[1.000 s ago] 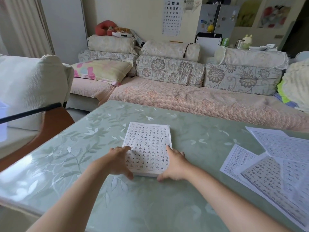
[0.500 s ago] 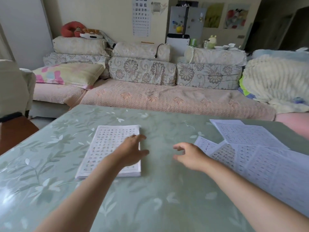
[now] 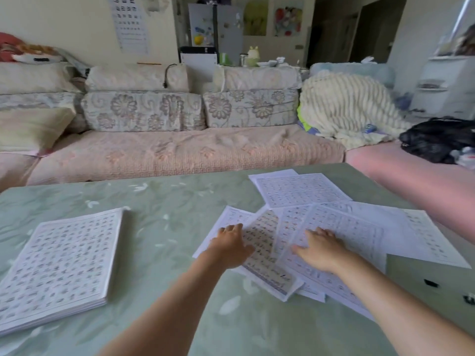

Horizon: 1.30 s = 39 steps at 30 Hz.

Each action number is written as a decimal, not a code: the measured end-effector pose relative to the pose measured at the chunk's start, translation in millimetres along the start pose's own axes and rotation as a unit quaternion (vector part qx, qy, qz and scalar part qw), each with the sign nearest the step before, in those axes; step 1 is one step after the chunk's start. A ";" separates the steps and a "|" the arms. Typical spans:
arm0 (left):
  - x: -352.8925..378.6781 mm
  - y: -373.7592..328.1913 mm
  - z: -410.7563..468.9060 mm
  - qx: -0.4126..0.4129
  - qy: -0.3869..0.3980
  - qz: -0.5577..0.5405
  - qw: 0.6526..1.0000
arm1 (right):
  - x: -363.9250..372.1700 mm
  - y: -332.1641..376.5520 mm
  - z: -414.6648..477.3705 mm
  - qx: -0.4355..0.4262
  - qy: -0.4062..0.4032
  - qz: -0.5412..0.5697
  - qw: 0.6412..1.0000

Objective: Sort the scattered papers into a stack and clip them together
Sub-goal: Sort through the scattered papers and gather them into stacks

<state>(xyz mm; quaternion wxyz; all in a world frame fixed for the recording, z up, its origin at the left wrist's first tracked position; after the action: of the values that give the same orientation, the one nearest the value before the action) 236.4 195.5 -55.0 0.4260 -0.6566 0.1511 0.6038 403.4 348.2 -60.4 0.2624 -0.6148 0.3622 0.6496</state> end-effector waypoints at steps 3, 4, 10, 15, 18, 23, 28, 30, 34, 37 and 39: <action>14.0 -10.5 12.1 -0.015 0.011 0.057 0.998 | 3.9 6.7 -1.0 -0.074 -0.009 0.034 0.997; 13.9 -12.7 15.4 -0.018 -0.004 0.066 0.998 | 0.3 11.0 -0.9 -0.097 -0.026 0.057 0.993; 10.8 -19.1 26.4 -0.090 -0.025 -0.012 0.996 | 2.2 2.5 5.6 -0.099 -0.053 0.051 0.992; 13.7 -22.7 25.6 -0.180 0.030 -0.141 0.973 | 7.2 26.6 -3.8 -0.143 -0.027 0.074 0.987; 11.0 -21.9 20.4 -0.187 0.054 -0.153 0.969 | 2.2 46.4 -11.3 -0.173 -0.028 0.096 0.980; 6.0 -4.5 2.1 -0.182 0.057 -0.193 0.962 | -11.7 62.2 -16.1 -0.154 -0.016 0.223 0.962; -8.1 47.6 -22.6 -0.223 0.068 -0.259 0.937 | -4.7 41.8 -8.6 -0.126 -0.037 0.081 0.988; -15.4 71.8 -36.3 -0.234 0.078 -0.285 0.926 | 10.2 35.5 -9.2 -0.096 -0.005 0.073 0.993; -59.9 120.5 -49.4 -0.277 -0.066 -0.278 0.917 | 21.7 43.3 -15.3 -0.104 0.008 0.030 0.994; -94.4 132.8 -59.7 -0.294 -0.145 -0.314 0.891 | 18.2 57.1 -18.3 -0.119 -0.010 0.017 0.993; -112.1 134.5 -62.7 -0.282 -0.173 -0.336 0.882 | 11.2 70.3 -20.8 -0.132 -0.023 0.034 0.990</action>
<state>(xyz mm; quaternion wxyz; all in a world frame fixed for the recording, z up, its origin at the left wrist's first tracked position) 156.9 34.1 -8.2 0.4197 -0.6454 -0.3311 0.5456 359.6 288.4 -60.7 0.1647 -0.6161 0.2878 0.7145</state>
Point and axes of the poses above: each hand's wrist, its own z-axis towards the middle knuckle, its own x-axis out of the palm, y = z × x, the point moved 9 cm from there along z, towards the middle knuckle, and after that the axes turned 14 degrees about -y, right-handed, at the moved point
